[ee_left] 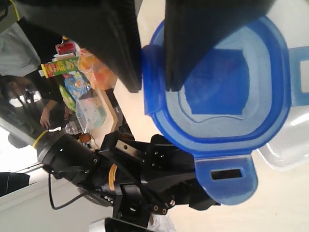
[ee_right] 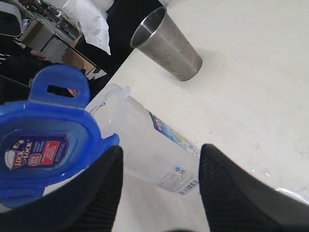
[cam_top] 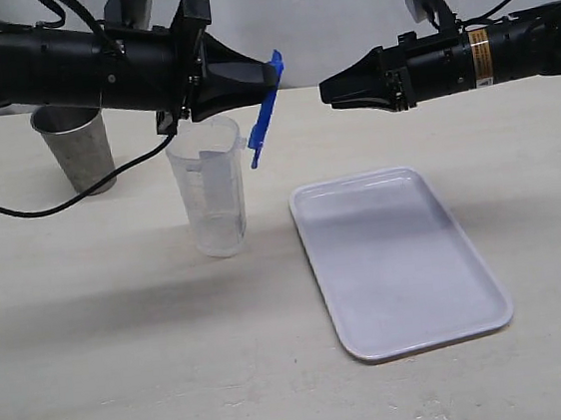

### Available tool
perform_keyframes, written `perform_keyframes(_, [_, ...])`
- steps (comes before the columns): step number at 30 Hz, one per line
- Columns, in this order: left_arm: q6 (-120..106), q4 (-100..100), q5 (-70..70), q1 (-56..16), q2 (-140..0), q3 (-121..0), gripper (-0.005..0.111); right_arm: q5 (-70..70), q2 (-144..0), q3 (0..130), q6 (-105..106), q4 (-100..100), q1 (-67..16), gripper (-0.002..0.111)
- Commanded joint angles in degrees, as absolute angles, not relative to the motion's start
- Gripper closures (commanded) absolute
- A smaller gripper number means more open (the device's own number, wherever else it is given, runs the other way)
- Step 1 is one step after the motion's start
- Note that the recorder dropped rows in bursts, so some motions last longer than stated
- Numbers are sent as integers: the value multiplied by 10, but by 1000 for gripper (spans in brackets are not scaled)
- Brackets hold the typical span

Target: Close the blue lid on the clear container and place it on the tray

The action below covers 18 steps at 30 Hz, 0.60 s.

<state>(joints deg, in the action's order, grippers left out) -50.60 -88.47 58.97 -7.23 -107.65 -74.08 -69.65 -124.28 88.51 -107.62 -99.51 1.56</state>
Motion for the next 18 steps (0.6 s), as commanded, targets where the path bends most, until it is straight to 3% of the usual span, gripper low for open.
perform_keyframes(1, [-494,-863,599,-72,-1075,-738,107,-700,-1241,882,-1073,-998,19,61])
perform_keyframes(18, [-494,-860,567,-70,-1075,-738,107,-700,-1241,862,-1057,-999,19,61])
